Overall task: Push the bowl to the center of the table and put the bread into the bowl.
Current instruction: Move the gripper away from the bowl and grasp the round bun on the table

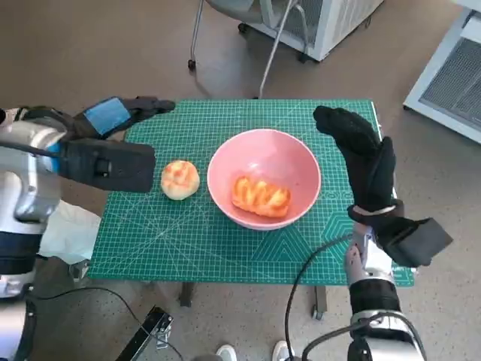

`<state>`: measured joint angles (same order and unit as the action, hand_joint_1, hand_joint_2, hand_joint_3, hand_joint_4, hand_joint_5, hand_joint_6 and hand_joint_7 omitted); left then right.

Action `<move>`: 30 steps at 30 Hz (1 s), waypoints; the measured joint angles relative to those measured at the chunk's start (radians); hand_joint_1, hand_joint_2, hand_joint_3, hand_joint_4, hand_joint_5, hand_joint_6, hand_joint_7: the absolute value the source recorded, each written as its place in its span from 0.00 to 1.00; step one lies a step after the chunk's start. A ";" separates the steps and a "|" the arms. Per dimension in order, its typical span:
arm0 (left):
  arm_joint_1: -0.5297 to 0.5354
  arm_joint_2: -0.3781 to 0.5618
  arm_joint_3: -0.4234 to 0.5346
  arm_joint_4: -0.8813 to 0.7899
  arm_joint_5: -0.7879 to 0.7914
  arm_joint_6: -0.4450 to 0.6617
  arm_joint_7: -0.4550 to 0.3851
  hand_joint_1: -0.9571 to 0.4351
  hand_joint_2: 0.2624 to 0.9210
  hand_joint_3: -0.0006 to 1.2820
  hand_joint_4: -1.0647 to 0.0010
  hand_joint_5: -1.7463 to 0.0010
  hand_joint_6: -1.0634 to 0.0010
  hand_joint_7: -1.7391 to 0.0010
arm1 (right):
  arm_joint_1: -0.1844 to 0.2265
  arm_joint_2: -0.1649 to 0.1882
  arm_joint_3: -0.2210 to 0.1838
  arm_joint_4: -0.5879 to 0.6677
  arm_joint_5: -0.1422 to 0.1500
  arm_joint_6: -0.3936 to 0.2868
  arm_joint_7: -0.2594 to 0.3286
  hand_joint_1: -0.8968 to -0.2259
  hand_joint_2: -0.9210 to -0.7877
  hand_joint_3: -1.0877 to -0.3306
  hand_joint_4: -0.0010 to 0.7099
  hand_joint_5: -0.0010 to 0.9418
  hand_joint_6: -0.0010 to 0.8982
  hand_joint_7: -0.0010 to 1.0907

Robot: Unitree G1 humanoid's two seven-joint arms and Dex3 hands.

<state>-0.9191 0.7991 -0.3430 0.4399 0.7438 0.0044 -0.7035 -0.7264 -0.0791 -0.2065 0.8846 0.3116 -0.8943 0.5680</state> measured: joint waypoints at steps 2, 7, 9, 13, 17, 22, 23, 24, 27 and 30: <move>0.001 -0.014 -0.017 0.033 0.008 0.011 0.000 0.69 0.81 0.00 0.88 1.00 0.75 1.00 | 0.000 -0.001 0.000 0.003 0.000 0.000 0.004 0.49 0.00 0.41 0.51 0.01 0.01 0.76; 0.002 -0.042 -0.056 0.092 0.026 0.021 -0.003 0.68 0.80 0.00 0.90 1.00 0.77 1.00 | 0.001 -0.005 -0.001 0.001 0.001 0.008 0.013 0.47 0.00 0.42 0.51 0.01 0.01 0.76; 0.001 -0.053 -0.067 0.112 0.029 0.022 -0.002 0.68 0.80 0.00 0.91 1.00 0.78 1.00 | 0.002 -0.007 -0.003 -0.003 0.002 0.012 0.016 0.45 0.00 0.42 0.51 0.01 0.02 0.76; 0.000 -0.072 -0.089 0.159 0.037 0.011 0.014 0.68 0.79 0.00 0.92 1.00 0.78 1.00 | 0.003 -0.010 -0.005 -0.015 0.005 0.019 0.025 0.43 0.00 0.44 0.51 0.01 0.02 0.76; -0.002 -0.092 -0.109 0.206 0.047 -0.006 0.050 0.69 0.79 0.00 0.92 1.00 0.78 1.00 | 0.011 -0.013 -0.008 -0.027 0.009 0.023 0.030 0.43 0.00 0.44 0.51 0.01 0.02 0.76; -0.004 -0.113 -0.129 0.244 0.060 -0.031 0.097 0.69 0.79 0.00 0.90 0.99 0.77 1.00 | 0.029 -0.013 -0.008 -0.040 0.016 0.026 0.039 0.44 0.00 0.45 0.51 0.01 0.02 0.76; -0.005 -0.119 -0.135 0.255 0.065 -0.037 0.108 0.69 0.79 0.00 0.90 0.99 0.77 1.00 | 0.031 -0.013 -0.009 -0.041 0.019 0.026 0.040 0.44 0.00 0.45 0.51 0.01 0.02 0.76; -0.006 -0.124 -0.140 0.265 0.070 -0.042 0.120 0.69 0.79 0.00 0.90 0.99 0.76 0.99 | 0.033 -0.013 -0.010 -0.041 0.020 0.027 0.040 0.45 0.00 0.45 0.51 0.01 0.02 0.76; -0.014 -0.143 -0.163 0.312 0.084 -0.059 0.155 0.68 0.79 0.00 0.89 0.99 0.76 0.99 | 0.037 -0.013 -0.011 -0.043 0.020 0.027 0.040 0.45 0.00 0.45 0.51 0.01 0.02 0.76; -0.019 -0.159 -0.184 0.351 0.097 -0.073 0.179 0.66 0.79 0.00 0.88 0.99 0.75 0.99 | 0.039 -0.013 -0.012 -0.046 0.020 0.027 0.040 0.46 0.00 0.45 0.51 0.01 0.02 0.76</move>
<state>-0.9376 0.6403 -0.5265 0.7909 0.8406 -0.0691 -0.5250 -0.6874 -0.0923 -0.2186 0.8384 0.3317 -0.8677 0.6077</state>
